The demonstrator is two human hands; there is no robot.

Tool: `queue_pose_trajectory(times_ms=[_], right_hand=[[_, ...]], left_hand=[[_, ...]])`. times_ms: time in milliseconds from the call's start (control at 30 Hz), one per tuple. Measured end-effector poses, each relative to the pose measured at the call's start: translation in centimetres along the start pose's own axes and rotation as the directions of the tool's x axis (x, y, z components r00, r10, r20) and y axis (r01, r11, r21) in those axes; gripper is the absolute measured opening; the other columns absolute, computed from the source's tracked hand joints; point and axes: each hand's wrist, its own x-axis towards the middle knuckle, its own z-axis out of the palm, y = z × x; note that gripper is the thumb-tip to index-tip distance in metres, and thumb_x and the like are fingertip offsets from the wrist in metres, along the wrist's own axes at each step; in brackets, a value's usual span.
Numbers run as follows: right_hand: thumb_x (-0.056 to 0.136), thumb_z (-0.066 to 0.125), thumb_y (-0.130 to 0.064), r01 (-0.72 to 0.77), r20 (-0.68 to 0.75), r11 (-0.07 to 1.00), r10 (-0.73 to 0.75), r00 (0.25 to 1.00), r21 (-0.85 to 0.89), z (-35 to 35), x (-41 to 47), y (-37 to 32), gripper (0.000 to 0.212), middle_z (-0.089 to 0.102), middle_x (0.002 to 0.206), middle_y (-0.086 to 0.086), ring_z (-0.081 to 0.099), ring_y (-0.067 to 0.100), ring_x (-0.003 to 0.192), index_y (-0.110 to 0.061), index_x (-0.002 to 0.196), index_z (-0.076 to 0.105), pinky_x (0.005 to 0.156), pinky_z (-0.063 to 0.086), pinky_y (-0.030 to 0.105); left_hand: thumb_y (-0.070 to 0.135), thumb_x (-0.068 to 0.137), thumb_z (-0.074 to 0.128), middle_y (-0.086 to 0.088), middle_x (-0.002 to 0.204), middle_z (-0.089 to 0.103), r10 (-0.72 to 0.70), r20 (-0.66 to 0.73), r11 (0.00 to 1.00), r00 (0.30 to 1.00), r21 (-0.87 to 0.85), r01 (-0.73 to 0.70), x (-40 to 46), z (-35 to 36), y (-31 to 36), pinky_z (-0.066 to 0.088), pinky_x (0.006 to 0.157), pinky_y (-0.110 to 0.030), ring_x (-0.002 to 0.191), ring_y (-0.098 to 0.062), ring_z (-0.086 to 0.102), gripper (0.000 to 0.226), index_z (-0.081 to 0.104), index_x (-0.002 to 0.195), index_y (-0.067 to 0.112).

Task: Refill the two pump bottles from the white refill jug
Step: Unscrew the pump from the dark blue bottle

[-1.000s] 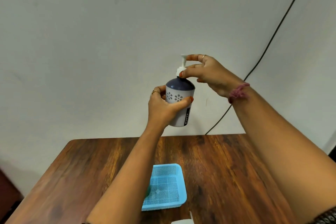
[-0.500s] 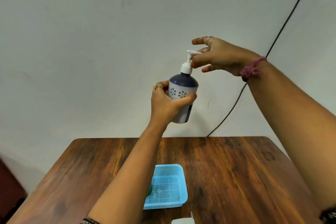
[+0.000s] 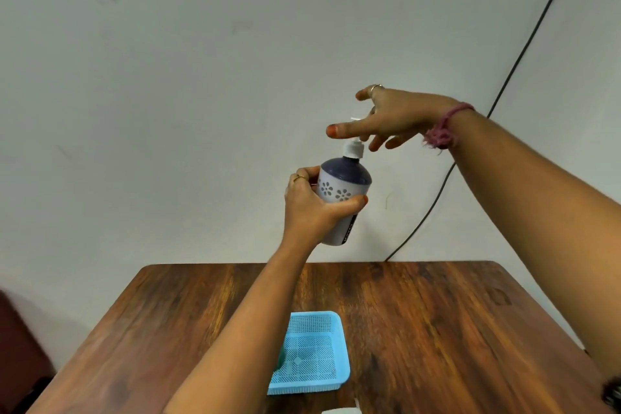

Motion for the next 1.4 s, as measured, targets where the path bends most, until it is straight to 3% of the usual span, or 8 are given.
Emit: queue_pose_trajectory(times_ms=[167,333,467,833,967,1133,1267,1400], right_hand=[[0.073,0.081,-0.023,0.121,0.177,0.971,-0.084,0.981,-0.208,-0.6,0.2,-0.8,0.09,0.067,0.106,-0.006,0.064,0.009,0.088,-0.021,0.147,0.029,0.08,0.053,0.028],[0.069,0.072,-0.062,0.101,0.092,0.918,-0.071,0.993,-0.383,0.1,0.1,-1.0,0.097,0.058,0.118,-0.009,0.057,0.018,0.111,-0.021,0.146,0.029,0.088,0.041,0.027],[0.073,0.078,-0.042,0.134,0.246,0.835,0.001,0.969,-0.533,1.4,1.2,-0.6,0.093,0.064,0.119,-0.001,0.058,0.018,0.104,-0.018,0.147,0.028,0.085,0.042,0.028],[0.076,0.079,-0.028,0.219,0.333,0.859,-0.06,0.941,-0.462,2.7,2.1,0.3,0.086,0.066,0.112,-0.005,0.055,0.016,0.113,-0.022,0.145,0.028,0.092,0.041,0.027],[0.072,0.078,-0.043,0.221,0.284,0.903,-0.117,0.952,-0.369,1.5,1.5,0.3,0.097,0.046,0.143,-0.002,0.041,0.019,0.13,-0.029,0.149,0.02,0.098,0.037,0.029],[0.083,0.067,-0.046,0.072,0.263,0.869,0.068,0.962,-0.489,3.8,1.7,1.4,0.078,0.056,0.129,0.008,0.066,0.019,0.089,-0.014,0.144,0.03,0.076,0.054,0.027],[0.075,0.08,-0.018,0.176,0.3,0.946,-0.091,0.95,-0.272,2.9,1.6,2.2,0.094,0.047,0.134,-0.002,0.06,0.019,0.105,-0.03,0.148,0.022,0.079,0.055,0.027],[0.075,0.076,-0.043,-0.029,0.18,0.979,0.066,0.982,-0.2,2.5,1.5,3.0,0.095,0.065,0.114,0.012,0.07,0.022,0.084,-0.016,0.147,0.02,0.073,0.06,0.036]], left_hand=[[0.047,0.053,0.084,0.0,0.109,0.055,0.003,0.016,1.0,1.0,0.015,-0.003,-0.6,0.3,-0.3,0.052,0.071,-0.021,0.095,-0.014,0.059,0.076,0.045,0.113,0.022],[0.045,0.052,0.085,0.0,0.11,0.054,-0.009,0.016,1.0,1.0,0.003,0.009,-0.8,0.3,-1.1,0.051,0.072,-0.02,0.097,-0.014,0.058,0.076,0.045,0.112,0.024],[0.044,0.051,0.086,0.001,0.112,0.052,0.006,0.033,0.999,0.999,0.037,-0.007,-0.9,0.5,-1.7,0.052,0.075,-0.021,0.099,-0.016,0.057,0.078,0.043,0.114,0.025],[0.042,0.053,0.086,0.002,0.112,0.051,-0.002,0.02,0.999,1.0,0.047,0.001,-1.3,1.0,-3.8,0.051,0.076,-0.02,0.103,-0.016,0.055,0.078,0.043,0.115,0.025],[0.041,0.054,0.087,0.002,0.111,0.051,-0.024,0.017,0.999,1.0,0.039,0.023,-1.3,1.3,-4.4,0.051,0.075,-0.019,0.101,-0.016,0.056,0.077,0.043,0.115,0.024],[0.041,0.051,0.087,0.003,0.111,0.051,-0.012,0.022,0.998,1.0,0.056,0.011,-1.3,1.5,-4.6,0.053,0.079,-0.023,0.103,-0.015,0.054,0.078,0.042,0.113,0.027],[0.047,0.048,0.084,0.005,0.112,0.05,-0.031,0.039,0.997,0.999,0.067,0.029,-1.4,1.8,-4.9,0.05,0.075,-0.017,0.103,-0.014,0.054,0.081,0.04,0.114,0.03],[0.041,0.054,0.087,0.004,0.113,0.05,-0.009,0.039,0.997,0.999,0.077,0.006,-1.3,2.0,-4.7,0.046,0.073,-0.013,0.102,-0.014,0.054,0.078,0.041,0.116,0.027]])
